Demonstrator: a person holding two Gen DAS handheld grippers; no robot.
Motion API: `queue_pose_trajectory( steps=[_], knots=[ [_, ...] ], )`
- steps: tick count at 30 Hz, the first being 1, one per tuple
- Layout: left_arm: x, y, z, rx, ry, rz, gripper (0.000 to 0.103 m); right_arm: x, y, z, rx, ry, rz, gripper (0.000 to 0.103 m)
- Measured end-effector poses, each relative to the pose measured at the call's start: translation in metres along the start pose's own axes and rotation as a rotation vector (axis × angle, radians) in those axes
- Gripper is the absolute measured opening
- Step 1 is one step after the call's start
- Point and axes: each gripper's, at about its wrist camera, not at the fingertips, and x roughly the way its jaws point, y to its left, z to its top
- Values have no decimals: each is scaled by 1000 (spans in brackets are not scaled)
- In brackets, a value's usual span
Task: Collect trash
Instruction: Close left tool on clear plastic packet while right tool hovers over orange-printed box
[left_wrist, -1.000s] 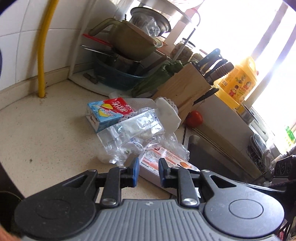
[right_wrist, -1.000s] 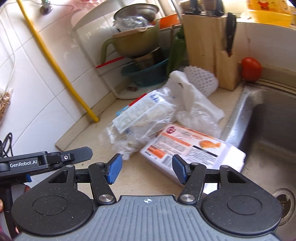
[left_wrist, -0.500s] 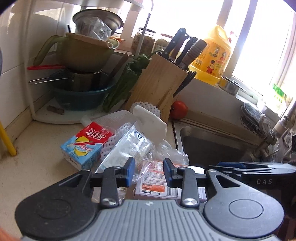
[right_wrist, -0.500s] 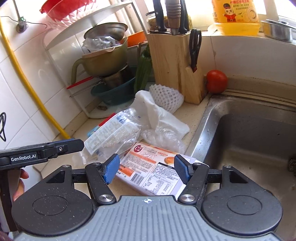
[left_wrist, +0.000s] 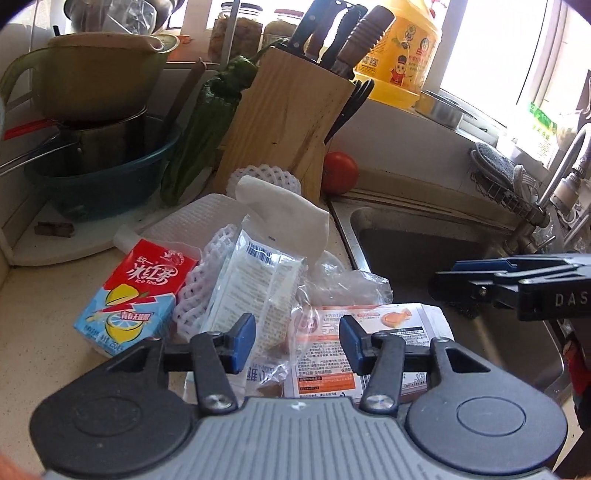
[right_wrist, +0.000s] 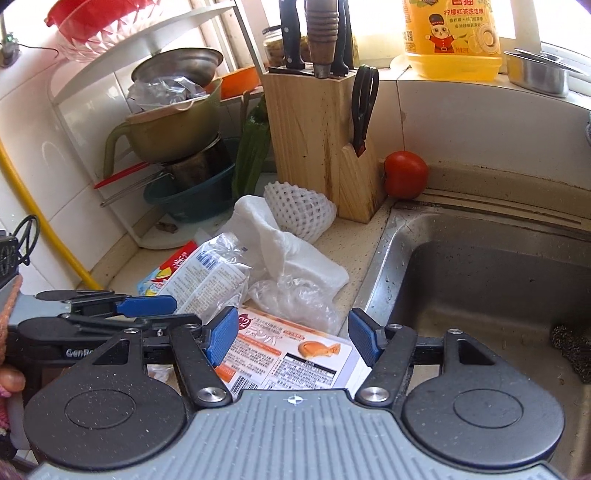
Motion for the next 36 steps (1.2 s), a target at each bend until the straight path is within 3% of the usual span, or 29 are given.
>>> queue_pose_trajectory(
  steps=[1, 3, 6, 11, 14, 19, 22, 25, 31, 34, 36],
  knots=[
    [1, 1, 0, 6, 4, -1, 39, 4, 0, 2, -7, 6, -4, 72],
    [3, 6, 0, -13, 21, -1, 22, 14, 1, 7, -23, 19, -8, 73],
    [1, 14, 0, -39, 18, -4, 5, 30, 1, 14, -36, 49, 9, 74],
    [-12, 23, 3, -54, -2, -29, 5, 61, 1, 22, -64, 110, 23, 74],
    [-16, 23, 5, -38, -17, -20, 6, 76, 2, 24, -79, 138, 30, 74],
    [-1, 25, 2, -49, 22, -48, 12, 84, 3, 21, -84, 167, 54, 74],
    [11, 22, 2, -28, 65, -67, 29, 83, 2, 22, -88, 166, 59, 74],
    [15, 17, 5, 2, 73, -68, 31, 82, 0, 22, -81, 165, 60, 74],
    [7, 19, 19, 56, 42, -104, 37, 82, -2, 20, -71, 169, 53, 75],
    [-14, 25, 25, 49, -32, -132, 38, 78, -2, 21, -68, 160, 54, 75],
    [-22, 30, 28, 44, -75, -140, 44, 76, -3, 22, -68, 156, 56, 76]
  ],
)
